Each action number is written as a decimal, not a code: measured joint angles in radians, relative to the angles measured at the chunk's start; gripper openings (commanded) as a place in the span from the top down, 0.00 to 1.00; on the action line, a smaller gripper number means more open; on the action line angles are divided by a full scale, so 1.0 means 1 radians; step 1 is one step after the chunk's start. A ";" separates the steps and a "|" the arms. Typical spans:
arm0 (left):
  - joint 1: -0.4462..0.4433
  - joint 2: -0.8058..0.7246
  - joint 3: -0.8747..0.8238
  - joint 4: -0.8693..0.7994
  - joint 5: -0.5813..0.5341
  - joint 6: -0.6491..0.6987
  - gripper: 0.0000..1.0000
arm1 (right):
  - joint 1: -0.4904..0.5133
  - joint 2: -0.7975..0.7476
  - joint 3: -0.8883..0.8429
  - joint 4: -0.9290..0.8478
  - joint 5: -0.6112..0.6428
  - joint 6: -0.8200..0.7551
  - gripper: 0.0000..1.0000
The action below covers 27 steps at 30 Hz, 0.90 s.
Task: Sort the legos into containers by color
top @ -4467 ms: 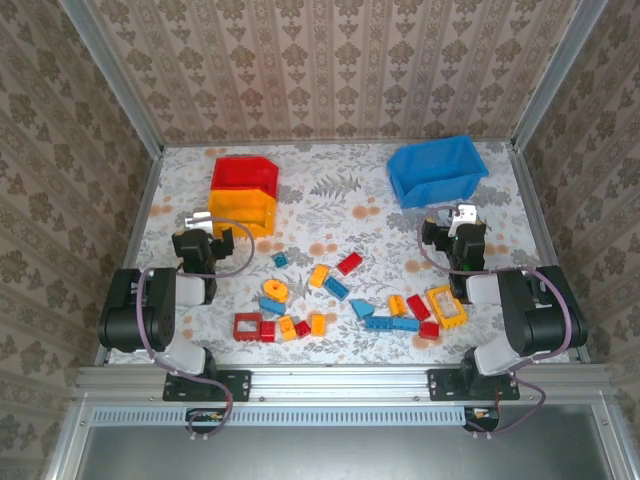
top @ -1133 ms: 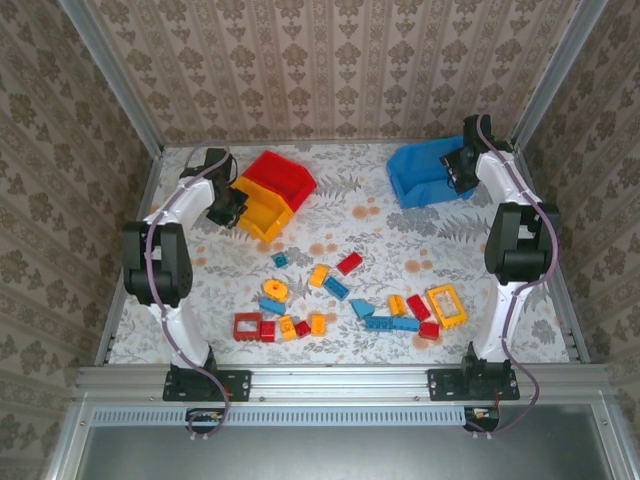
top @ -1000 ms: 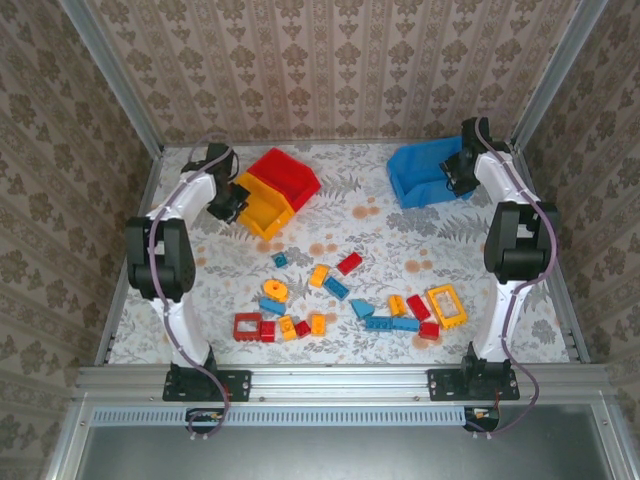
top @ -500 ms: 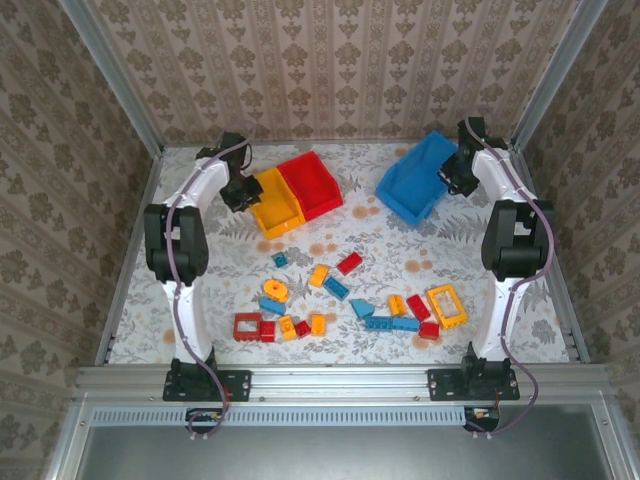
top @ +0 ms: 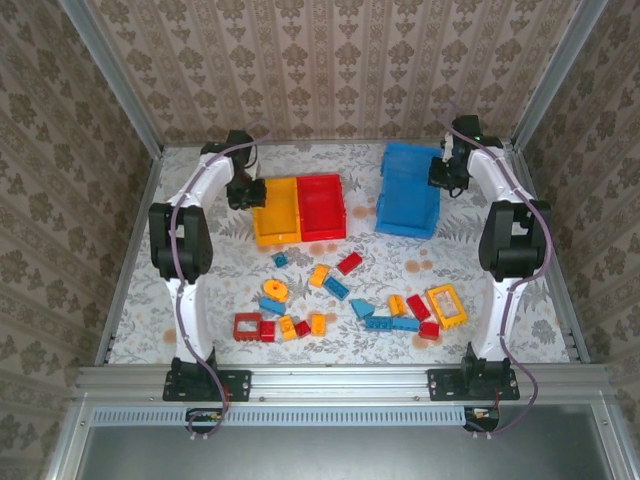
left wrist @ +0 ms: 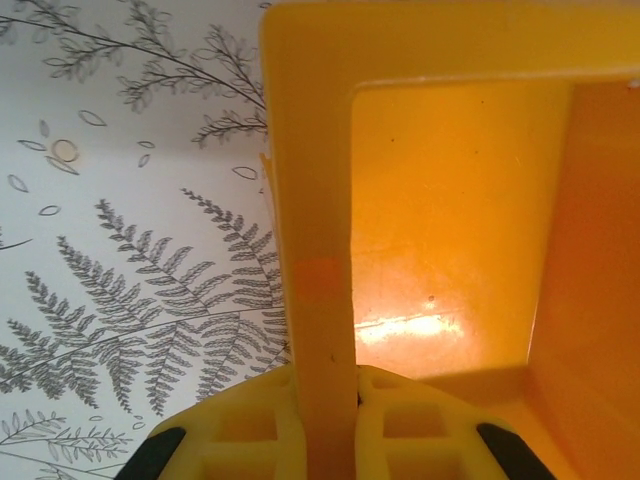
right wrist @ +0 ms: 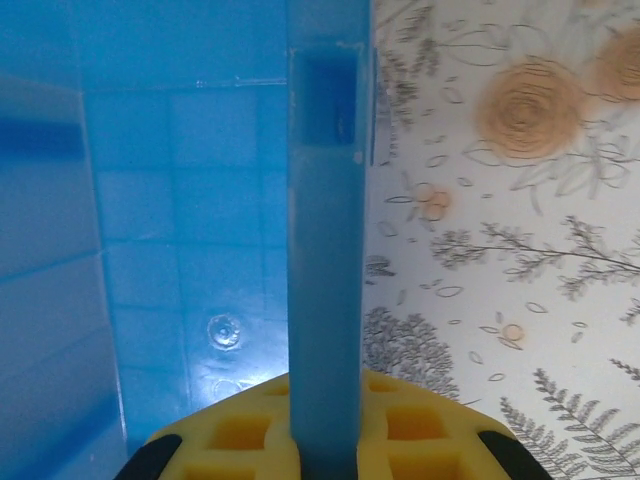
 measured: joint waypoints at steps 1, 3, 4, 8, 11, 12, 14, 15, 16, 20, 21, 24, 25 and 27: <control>-0.005 0.004 0.000 -0.002 0.001 0.006 1.00 | 0.014 0.002 0.008 -0.006 -0.001 -0.017 0.95; -0.013 0.011 0.000 -0.006 0.000 0.008 1.00 | 0.046 0.011 0.027 -0.018 -0.001 -0.043 0.95; -0.018 0.013 0.000 -0.008 0.001 0.008 1.00 | 0.064 0.018 0.037 -0.024 -0.001 -0.053 0.95; -0.032 0.015 0.000 -0.008 0.013 0.006 1.00 | 0.119 0.052 0.078 -0.050 0.001 -0.062 0.95; -0.040 0.017 0.006 -0.009 0.014 0.006 1.00 | 0.140 0.079 0.123 -0.083 0.007 -0.062 0.95; -0.043 0.019 0.013 -0.010 0.014 0.006 1.00 | 0.143 0.087 0.139 -0.092 0.010 -0.063 0.94; -0.045 0.026 0.027 -0.012 0.013 0.005 1.00 | 0.143 0.105 0.171 -0.109 0.016 -0.060 0.94; -0.045 0.029 0.032 -0.013 0.013 0.005 1.00 | 0.143 0.115 0.185 -0.113 0.020 -0.055 0.93; -0.045 0.032 0.034 -0.012 0.012 0.002 1.00 | 0.143 0.123 0.196 -0.118 0.026 -0.052 0.90; -0.045 0.038 0.034 -0.013 0.006 -0.019 0.95 | 0.142 0.135 0.213 -0.136 0.039 -0.027 0.82; -0.045 0.039 0.034 -0.014 0.004 -0.027 0.93 | 0.143 0.135 0.213 -0.137 0.040 -0.024 0.78; -0.045 0.039 0.034 -0.014 0.002 -0.049 0.87 | 0.143 0.135 0.213 -0.137 0.041 -0.007 0.64; -0.044 0.039 0.033 -0.014 0.002 -0.056 0.81 | 0.143 0.135 0.213 -0.136 0.041 -0.004 0.60; -0.044 0.039 0.032 -0.010 -0.005 -0.066 0.74 | 0.143 0.135 0.213 -0.134 0.041 0.001 0.54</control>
